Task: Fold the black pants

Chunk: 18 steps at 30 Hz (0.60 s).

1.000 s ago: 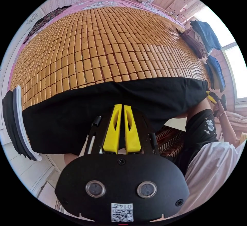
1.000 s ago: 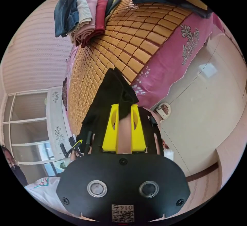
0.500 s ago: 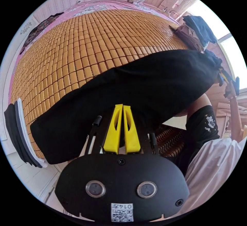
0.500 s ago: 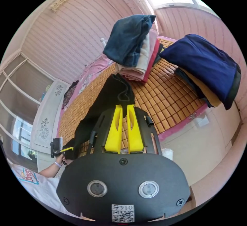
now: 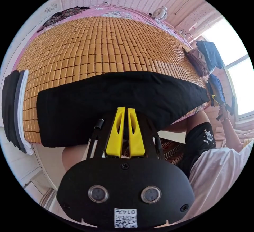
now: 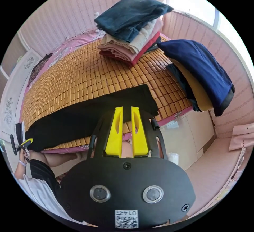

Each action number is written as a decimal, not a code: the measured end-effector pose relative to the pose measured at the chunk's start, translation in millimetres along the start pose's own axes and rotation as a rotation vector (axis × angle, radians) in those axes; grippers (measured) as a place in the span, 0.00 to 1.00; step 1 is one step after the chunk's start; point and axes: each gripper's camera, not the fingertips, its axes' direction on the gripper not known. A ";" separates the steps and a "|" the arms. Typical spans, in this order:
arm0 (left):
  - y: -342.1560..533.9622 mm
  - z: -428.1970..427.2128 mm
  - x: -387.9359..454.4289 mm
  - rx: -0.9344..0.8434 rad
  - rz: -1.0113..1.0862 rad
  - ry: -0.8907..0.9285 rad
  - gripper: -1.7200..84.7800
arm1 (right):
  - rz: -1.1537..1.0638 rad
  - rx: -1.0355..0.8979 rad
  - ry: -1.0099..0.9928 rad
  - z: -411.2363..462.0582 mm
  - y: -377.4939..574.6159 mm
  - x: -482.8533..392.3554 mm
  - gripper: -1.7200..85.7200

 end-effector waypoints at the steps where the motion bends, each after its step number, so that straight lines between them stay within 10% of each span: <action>1: 8.9 -7.8 -15.2 0.039 -0.058 -0.038 0.04 | -0.074 0.010 -0.016 0.2 -6.1 -27.0 0.08; 10: 78.4 -51.6 -139.6 0.249 -0.516 -0.216 0.13 | -0.592 -0.107 -0.159 30.4 -27.7 -239.3 0.09; 18: 89.7 -33.4 -181.5 0.159 -0.390 -0.159 0.15 | -0.952 -0.127 -0.305 35.1 -39.1 -384.2 0.09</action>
